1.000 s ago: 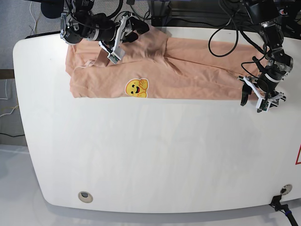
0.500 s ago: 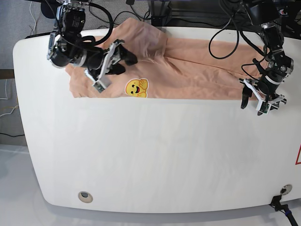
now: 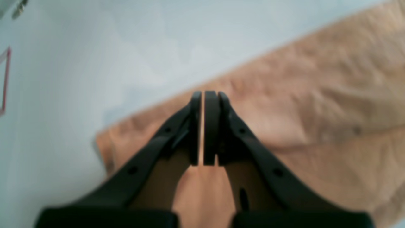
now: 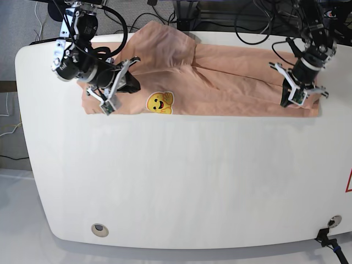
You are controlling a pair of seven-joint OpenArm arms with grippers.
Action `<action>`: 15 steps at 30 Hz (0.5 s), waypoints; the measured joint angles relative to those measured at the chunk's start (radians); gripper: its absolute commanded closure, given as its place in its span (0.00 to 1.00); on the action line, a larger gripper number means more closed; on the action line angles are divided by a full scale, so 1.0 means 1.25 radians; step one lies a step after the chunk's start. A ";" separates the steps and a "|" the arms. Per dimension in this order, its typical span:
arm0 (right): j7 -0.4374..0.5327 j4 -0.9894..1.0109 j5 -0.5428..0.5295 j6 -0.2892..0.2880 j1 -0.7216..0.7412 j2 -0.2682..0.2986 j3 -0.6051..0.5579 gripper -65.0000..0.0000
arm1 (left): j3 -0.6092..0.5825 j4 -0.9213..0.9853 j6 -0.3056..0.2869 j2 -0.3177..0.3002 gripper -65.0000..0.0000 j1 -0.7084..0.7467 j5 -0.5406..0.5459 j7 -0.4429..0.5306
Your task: Fold the T-shirt properly
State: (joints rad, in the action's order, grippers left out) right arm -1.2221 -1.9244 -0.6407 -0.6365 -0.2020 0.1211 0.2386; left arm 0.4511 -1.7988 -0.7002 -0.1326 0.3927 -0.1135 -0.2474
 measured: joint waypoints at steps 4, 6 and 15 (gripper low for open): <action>0.108 -0.001 0.105 -0.003 -0.013 -0.003 -0.062 1.00 | 0.001 -0.018 -0.004 0.037 1.00 0.033 -0.002 -0.003; 0.143 -0.001 0.183 0.000 -0.029 -0.001 -0.089 1.00 | 0.000 -0.017 -0.004 0.037 1.00 0.037 0.000 0.000; 0.304 0.007 0.358 -0.002 -0.105 -0.003 -0.122 1.00 | 0.002 0.042 0.002 0.034 1.00 0.046 -0.001 0.001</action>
State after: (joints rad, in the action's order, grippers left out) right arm -0.8425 -1.9156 -0.1936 -0.6395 -0.3332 0.1169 0.0860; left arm 0.4530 -1.7462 -0.6983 -0.0898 0.4507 -0.1150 -0.2466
